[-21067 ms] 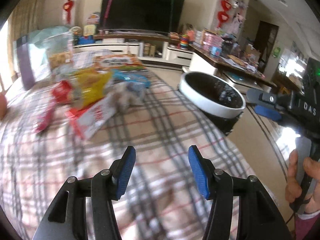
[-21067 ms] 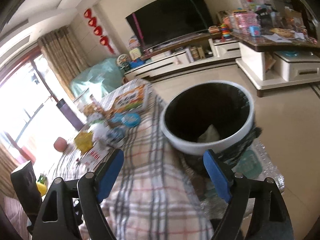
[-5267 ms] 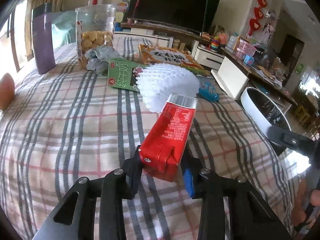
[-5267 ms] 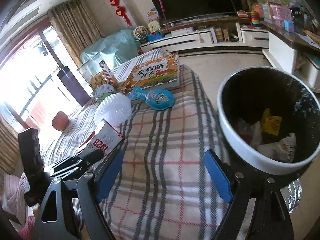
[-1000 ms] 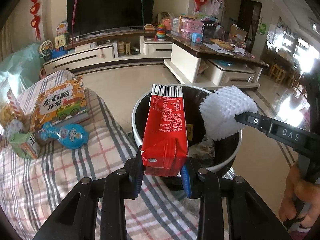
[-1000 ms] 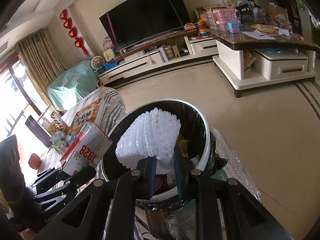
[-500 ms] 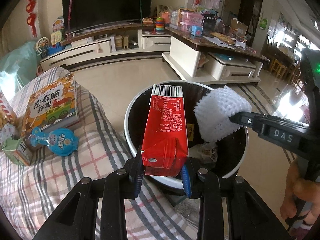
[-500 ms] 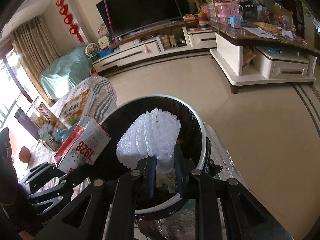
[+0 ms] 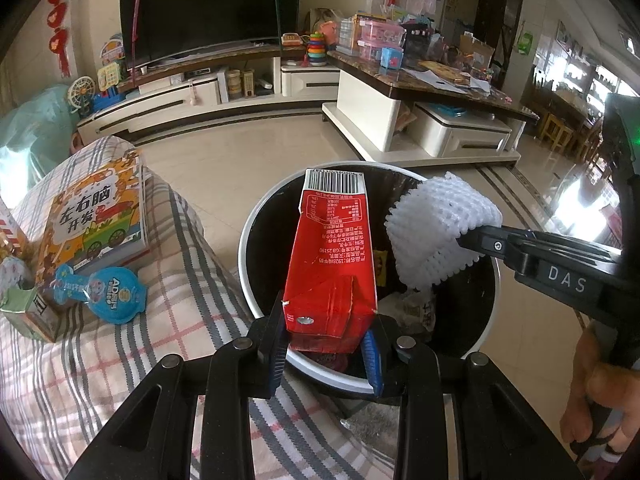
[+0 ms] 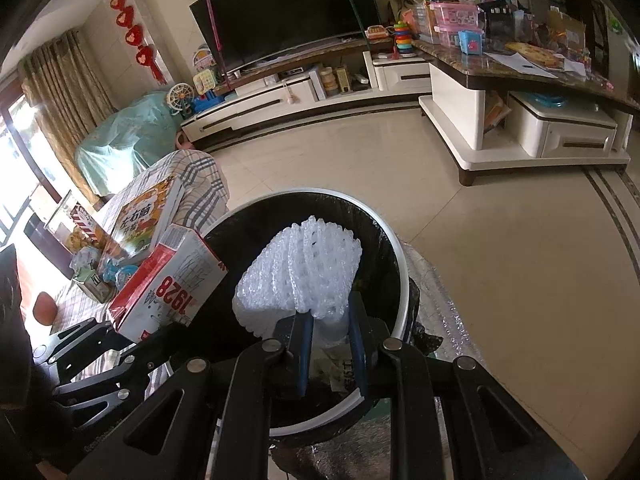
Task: Collect trash
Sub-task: 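Carry the juice box and foam net over the bin with both tools, then open both tools over the bin to drop the juice box and foam net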
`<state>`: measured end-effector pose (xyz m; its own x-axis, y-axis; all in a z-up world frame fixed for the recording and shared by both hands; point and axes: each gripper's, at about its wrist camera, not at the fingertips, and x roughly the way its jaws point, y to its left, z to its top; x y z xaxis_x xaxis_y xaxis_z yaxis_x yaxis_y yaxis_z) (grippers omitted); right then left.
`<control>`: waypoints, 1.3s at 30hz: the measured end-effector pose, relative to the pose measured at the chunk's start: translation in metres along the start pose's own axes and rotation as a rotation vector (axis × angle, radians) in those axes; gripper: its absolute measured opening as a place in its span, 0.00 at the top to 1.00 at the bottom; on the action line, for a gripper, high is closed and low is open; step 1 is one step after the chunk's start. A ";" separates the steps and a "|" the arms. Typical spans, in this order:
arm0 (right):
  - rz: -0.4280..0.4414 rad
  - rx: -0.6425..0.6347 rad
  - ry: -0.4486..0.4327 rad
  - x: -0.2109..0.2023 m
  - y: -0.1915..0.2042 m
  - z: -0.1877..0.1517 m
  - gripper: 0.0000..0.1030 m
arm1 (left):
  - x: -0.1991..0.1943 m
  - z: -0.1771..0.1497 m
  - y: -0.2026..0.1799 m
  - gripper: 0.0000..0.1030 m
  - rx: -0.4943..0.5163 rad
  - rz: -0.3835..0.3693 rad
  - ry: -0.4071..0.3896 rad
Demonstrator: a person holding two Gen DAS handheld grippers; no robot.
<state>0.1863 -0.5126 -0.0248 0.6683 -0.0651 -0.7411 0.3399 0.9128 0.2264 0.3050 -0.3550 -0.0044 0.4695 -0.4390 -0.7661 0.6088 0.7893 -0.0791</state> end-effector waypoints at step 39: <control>0.128 -0.020 -0.084 -0.040 0.045 -0.034 0.20 | -0.084 -0.085 0.065 0.36 -0.155 0.065 -0.108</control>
<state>0.1526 -0.4549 -0.0071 0.7585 0.0196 -0.6514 0.2358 0.9236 0.3024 0.2508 -0.2299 0.0005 0.5752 -0.4221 -0.7007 0.4734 0.8703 -0.1357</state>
